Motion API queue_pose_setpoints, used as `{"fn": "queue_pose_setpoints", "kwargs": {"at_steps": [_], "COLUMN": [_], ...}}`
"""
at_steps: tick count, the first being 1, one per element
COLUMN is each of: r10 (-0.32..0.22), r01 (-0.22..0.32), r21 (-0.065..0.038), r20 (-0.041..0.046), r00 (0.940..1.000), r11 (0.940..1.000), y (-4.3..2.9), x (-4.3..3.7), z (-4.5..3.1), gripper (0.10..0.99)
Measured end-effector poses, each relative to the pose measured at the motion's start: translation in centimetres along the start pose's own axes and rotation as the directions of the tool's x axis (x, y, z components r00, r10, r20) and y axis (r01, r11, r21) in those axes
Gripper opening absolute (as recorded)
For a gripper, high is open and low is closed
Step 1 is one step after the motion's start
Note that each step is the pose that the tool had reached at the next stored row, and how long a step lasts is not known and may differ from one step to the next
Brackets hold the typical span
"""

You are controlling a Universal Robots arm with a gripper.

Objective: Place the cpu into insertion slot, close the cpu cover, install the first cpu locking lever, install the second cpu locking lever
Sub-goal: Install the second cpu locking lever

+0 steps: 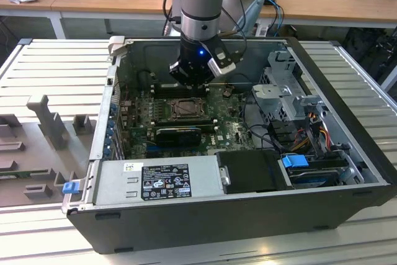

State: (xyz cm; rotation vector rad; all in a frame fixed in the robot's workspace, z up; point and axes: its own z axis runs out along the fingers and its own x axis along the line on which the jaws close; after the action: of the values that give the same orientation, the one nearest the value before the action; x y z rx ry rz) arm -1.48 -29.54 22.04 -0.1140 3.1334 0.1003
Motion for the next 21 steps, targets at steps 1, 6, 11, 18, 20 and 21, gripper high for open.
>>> {"fn": "queue_pose_setpoints", "kwargs": {"at_steps": [1, 6, 11, 18, 20, 21], "r10": [0.000, 0.000, 0.000, 0.000, 0.000, 0.000], "r01": [0.000, 0.000, 0.000, 0.000, 0.000, 0.000], "r21": [0.000, 0.000, 0.000, 0.000, 0.000, 0.000], "r20": [0.0001, 0.0001, 0.0000, 0.0001, 0.0001, 0.0001], "r00": [1.0000, 1.0000, 1.0000, 1.0000, 1.0000, 1.0000], "r11": [1.0000, 1.0000, 1.0000, 1.0000, 1.0000, 1.0000], "y": [-0.03, 0.02, 0.12, -0.74, -0.77, -0.79], "x": [0.01, 0.00, -0.02, 0.05, 0.05, 0.05], "z": [-0.01, -0.88, -2.55, -2.60, -2.60, -2.61], "gripper": [0.106, 0.106, 0.106, 0.106, 0.106, 0.106]}}
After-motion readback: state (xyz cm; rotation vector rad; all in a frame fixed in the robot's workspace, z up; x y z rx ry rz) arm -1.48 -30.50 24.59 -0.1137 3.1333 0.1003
